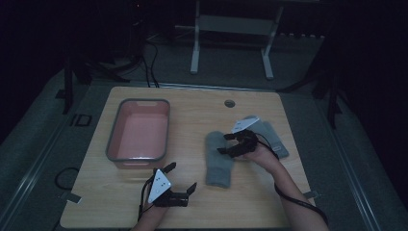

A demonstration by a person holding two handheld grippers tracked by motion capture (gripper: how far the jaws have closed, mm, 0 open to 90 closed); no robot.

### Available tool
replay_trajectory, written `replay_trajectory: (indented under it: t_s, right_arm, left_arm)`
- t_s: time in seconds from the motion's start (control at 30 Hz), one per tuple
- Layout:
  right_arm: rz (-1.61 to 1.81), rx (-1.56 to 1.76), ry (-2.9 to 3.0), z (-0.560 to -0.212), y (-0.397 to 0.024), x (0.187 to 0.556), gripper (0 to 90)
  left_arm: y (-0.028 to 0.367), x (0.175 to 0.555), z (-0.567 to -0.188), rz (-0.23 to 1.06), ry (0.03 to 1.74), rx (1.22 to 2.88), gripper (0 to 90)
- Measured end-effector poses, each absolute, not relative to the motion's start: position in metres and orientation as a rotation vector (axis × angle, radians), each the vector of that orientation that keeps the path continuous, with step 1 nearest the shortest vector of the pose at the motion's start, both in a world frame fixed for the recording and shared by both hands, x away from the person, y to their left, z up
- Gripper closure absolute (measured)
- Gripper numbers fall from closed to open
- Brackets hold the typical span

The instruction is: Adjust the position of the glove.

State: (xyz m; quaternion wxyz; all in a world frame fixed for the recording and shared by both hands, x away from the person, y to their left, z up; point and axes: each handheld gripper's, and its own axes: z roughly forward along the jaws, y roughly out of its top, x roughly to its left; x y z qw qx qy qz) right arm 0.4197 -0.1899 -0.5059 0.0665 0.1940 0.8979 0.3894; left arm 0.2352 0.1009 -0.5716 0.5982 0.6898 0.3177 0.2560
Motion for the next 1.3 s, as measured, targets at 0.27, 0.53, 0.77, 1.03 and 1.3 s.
replay_trajectory:
  t_s: [0.27,0.53,0.77,1.03,1.3]
  right_arm:
    - [1.173,0.749,2.586,-0.491,-0.236,0.419,33.8]
    - [1.120,0.810,2.470,-0.483,-0.283,0.420,40.6]
    - [1.033,1.012,2.412,-0.495,-0.321,0.437,39.5]
    - [0.938,1.147,2.401,-0.522,-0.331,0.451,40.3]
    - [0.856,1.137,2.421,-0.539,-0.328,0.456,55.2]
  left_arm:
    - [0.101,0.235,-0.572,0.595,0.735,1.601,1.2]
    - [0.101,0.235,-0.572,0.592,0.740,1.595,1.2]
    - [0.101,0.236,-0.572,0.584,0.742,1.592,1.3]
    - [0.102,0.236,-0.572,0.577,0.741,1.592,1.2]
    - [0.101,0.235,-0.572,0.579,0.740,1.591,1.2]
